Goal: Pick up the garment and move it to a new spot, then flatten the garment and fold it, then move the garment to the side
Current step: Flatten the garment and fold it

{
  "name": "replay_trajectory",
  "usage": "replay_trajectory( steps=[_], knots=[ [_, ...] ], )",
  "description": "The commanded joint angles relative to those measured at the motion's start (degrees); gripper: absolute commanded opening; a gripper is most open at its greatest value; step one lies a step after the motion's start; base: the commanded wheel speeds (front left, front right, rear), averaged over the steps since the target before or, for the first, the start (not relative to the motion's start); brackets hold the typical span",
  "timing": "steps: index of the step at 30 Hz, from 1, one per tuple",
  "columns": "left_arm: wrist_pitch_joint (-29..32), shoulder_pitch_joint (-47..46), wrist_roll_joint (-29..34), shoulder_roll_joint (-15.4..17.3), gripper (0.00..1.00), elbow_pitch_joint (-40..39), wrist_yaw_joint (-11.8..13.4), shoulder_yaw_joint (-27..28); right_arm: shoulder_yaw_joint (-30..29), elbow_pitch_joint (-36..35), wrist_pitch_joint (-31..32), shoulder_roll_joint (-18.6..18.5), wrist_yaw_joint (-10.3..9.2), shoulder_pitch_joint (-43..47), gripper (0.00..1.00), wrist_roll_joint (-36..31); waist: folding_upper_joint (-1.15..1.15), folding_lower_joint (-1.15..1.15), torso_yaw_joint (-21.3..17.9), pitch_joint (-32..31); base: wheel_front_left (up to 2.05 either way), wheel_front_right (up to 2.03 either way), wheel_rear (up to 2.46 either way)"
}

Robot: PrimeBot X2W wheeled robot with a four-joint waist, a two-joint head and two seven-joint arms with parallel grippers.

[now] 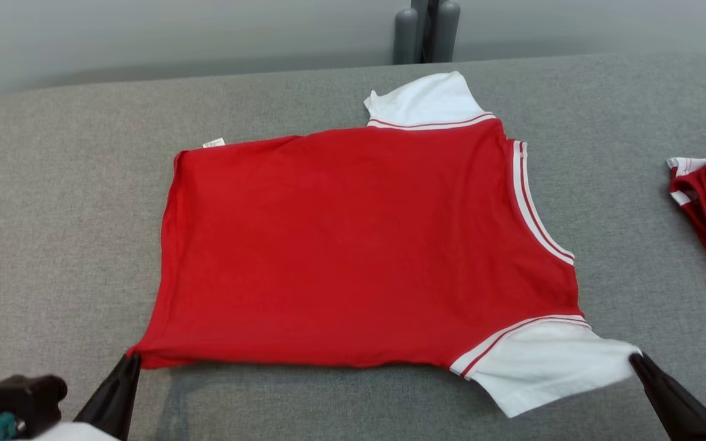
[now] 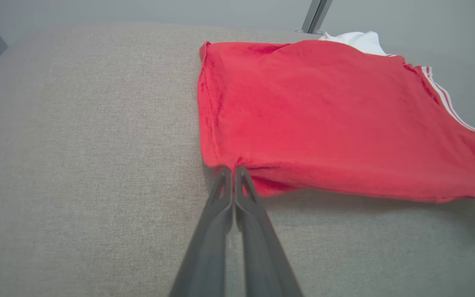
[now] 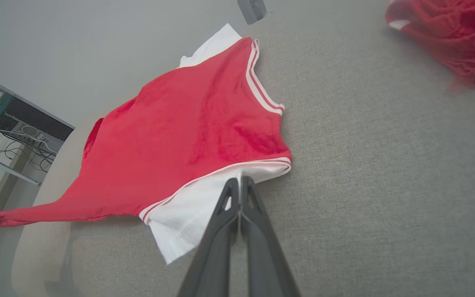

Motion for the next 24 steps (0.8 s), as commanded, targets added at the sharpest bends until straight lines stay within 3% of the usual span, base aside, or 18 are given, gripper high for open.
replay_trajectory(
  steps=[1, 7, 15, 24],
  knots=[
    [0.21, -1.03, -0.16, 0.39, 0.0, 0.22, -0.32, 0.09, 0.1, 0.06, 0.42, -0.05, 0.0, -1.09, 0.0, -0.62, 0.0, 0.0, 0.16, 0.71, 0.0, 0.0, 0.0],
    [1.42, -8.25, -1.36, 0.02, 0.0, 3.05, -2.85, -0.39, 2.19, 2.49, 2.41, -1.14, 0.0, -12.12, 0.0, -1.51, 0.0, 0.0, 0.6, 5.19, 0.0, 0.0, 0.0],
    [1.31, -16.64, -2.65, -1.17, 0.0, 8.87, -5.9, -0.92, 5.08, 12.71, 2.21, -5.56, 0.0, -28.45, 0.0, -1.52, 0.0, 0.0, 1.33, 11.55, 0.0, 0.0, 0.0],
    [-0.06, -19.38, -3.71, -2.93, 0.0, 13.56, -7.88, -1.88, 8.78, 23.63, -2.33, -8.4, 0.0, -36.46, 0.0, -0.82, 0.0, 0.0, 2.29, 13.86, 0.0, 0.0, 0.0]
  ],
)
